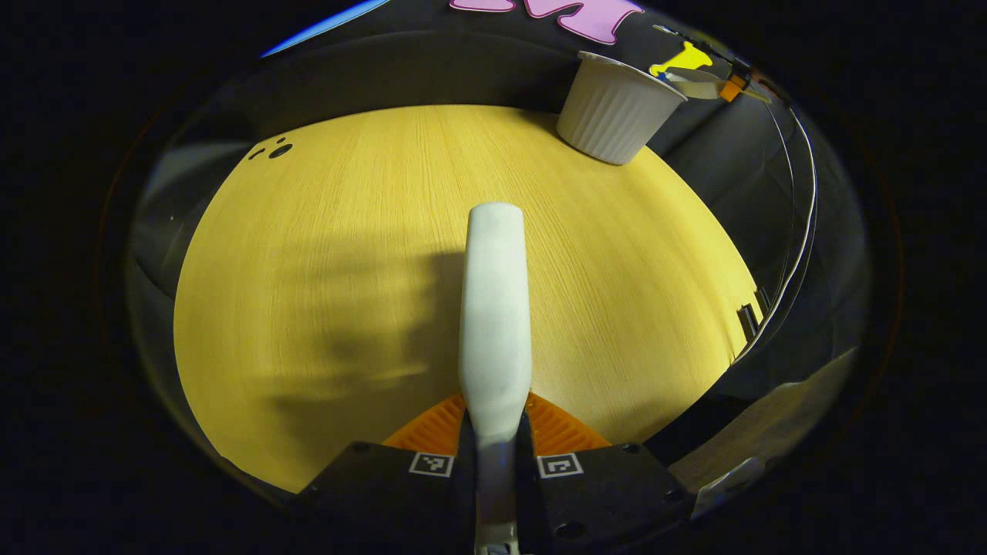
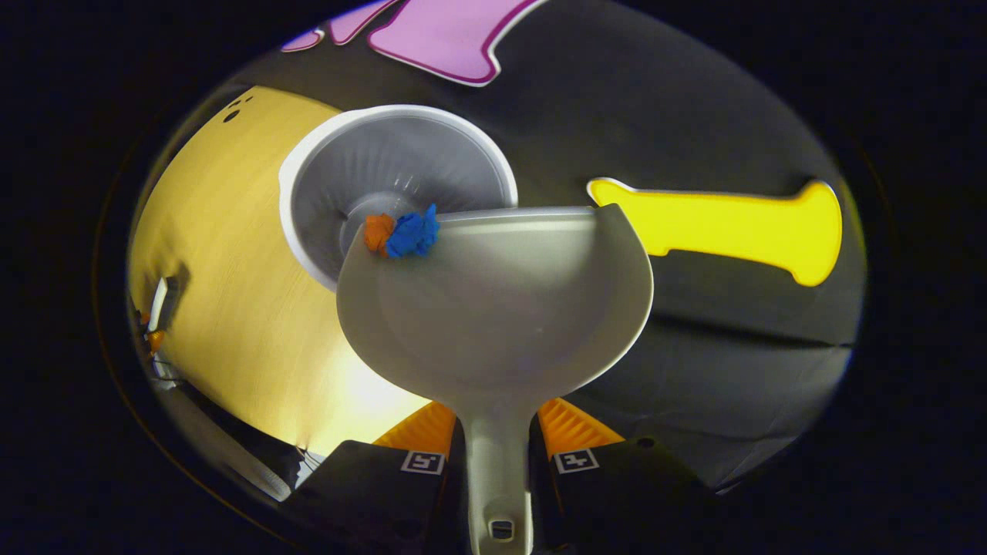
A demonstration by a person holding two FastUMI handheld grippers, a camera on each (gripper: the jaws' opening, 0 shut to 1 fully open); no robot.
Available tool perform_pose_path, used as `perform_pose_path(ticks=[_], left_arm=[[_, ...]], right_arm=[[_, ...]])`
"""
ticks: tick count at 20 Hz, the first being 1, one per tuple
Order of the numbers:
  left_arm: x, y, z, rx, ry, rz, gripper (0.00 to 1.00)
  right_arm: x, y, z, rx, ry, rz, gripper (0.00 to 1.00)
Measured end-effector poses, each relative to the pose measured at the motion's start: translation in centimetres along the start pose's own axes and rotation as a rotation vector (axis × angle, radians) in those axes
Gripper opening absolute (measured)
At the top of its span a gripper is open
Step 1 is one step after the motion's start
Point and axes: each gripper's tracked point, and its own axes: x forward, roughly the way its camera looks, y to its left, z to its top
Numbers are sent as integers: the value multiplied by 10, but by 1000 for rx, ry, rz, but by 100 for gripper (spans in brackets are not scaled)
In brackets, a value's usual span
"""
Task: Pick up the small broom and dustpan from the desktop, sweep the trash into the dustpan with the broom, and then empty the trash into the garbage bin.
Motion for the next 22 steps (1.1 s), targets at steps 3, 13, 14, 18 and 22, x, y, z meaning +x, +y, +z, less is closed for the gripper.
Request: perform_pose_path(ticks=[3,13,14,18,22], left_arm=[[-1,0,-2,-29,-4,-1,25],[-3,7,6,-34,-18,30,25],[-3,7,8,-33,-18,35,25],[-6,13,16,-5,-17,51,25],[-8,15,23,13,-19,68,25]], right_arm=[[0,3,5,-25,17,11,37],[-1,6,14,14,-61,9,36],[-4,9,16,53,-96,29,36],[-22,11,9,206,-249,93,36],[-51,27,-6,326,-392,180,36]])
